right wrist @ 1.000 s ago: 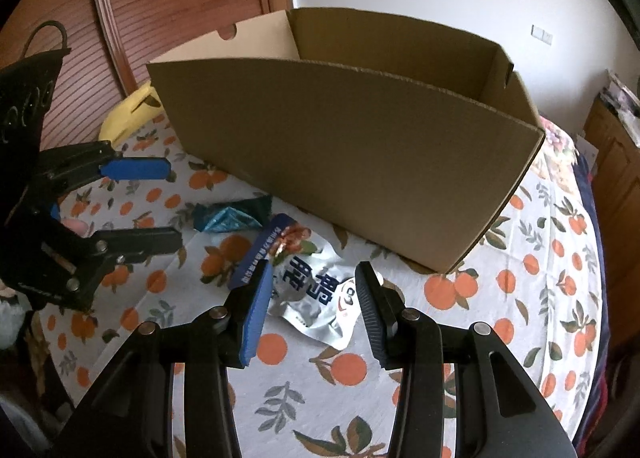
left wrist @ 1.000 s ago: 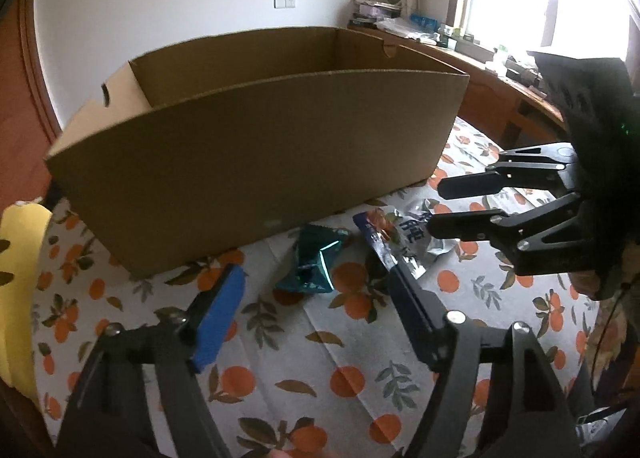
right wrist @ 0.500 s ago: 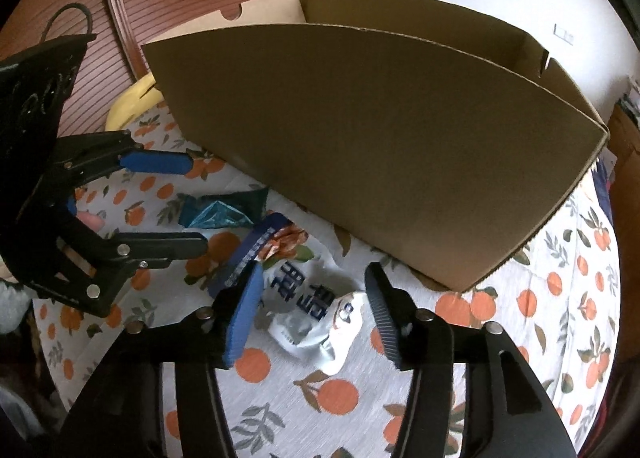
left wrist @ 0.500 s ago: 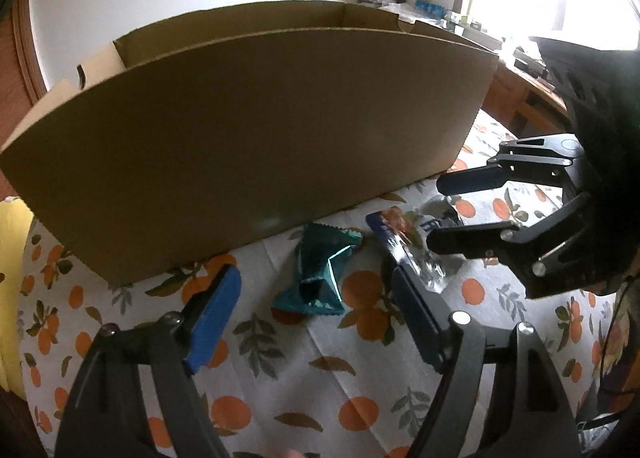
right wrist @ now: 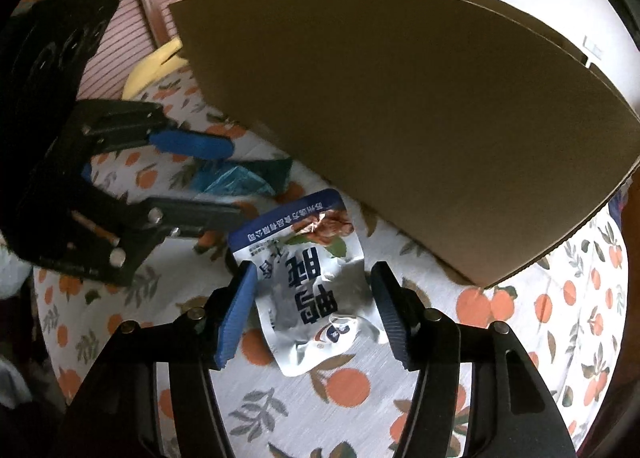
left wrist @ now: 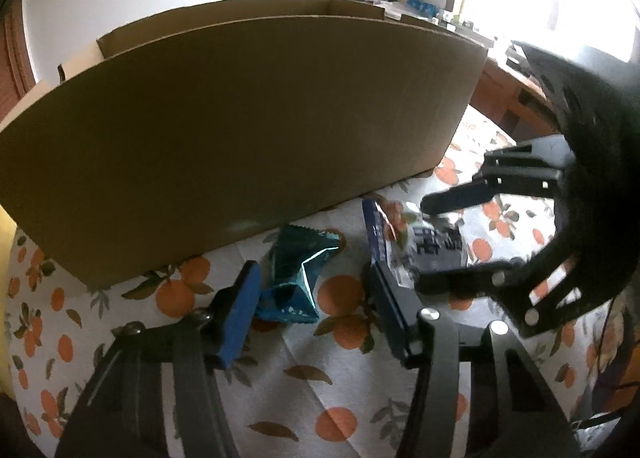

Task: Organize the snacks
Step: 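Close left tool on the teal wrapper while right tool grasps the white blue-print pouch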

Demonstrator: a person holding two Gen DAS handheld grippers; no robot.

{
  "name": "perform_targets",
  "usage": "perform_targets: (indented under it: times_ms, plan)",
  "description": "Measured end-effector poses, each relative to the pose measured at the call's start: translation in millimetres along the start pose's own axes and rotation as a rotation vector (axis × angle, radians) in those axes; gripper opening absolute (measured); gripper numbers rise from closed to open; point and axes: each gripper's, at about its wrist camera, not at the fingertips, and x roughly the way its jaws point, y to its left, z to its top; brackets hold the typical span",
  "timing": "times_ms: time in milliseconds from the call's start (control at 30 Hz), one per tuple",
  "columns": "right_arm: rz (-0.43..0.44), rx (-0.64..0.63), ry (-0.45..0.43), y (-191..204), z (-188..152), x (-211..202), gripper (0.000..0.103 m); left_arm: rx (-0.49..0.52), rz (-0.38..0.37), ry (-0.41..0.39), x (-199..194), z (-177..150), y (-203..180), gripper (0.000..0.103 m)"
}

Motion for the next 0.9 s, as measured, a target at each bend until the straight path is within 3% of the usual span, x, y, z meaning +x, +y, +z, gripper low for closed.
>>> perform_targets:
  times_ms: [100,333,633,733,900]
  plan:
    - [0.005,-0.013,0.010,2.7,-3.4,-1.6,0.061,-0.025,-0.021,-0.009,-0.2,3.1,3.5,0.055]
    - [0.008,-0.051,0.021,11.1,-7.7,1.0,0.071,-0.019,-0.012,0.003,6.2,2.3,2.1,0.041]
    - [-0.021,-0.091,0.023,20.1,-10.1,1.5,0.075,-0.052,-0.008,0.026,10.8,-0.5,7.0,0.040]
    - [-0.027,-0.081,0.019,19.6,-11.8,-1.2,0.076,-0.027,-0.014,0.022,11.9,-1.5,3.3,0.031]
    - [-0.040,-0.051,0.018,18.7,-9.9,-0.2,0.076,-0.019,-0.006,0.013,8.1,-1.5,-1.2,0.025]
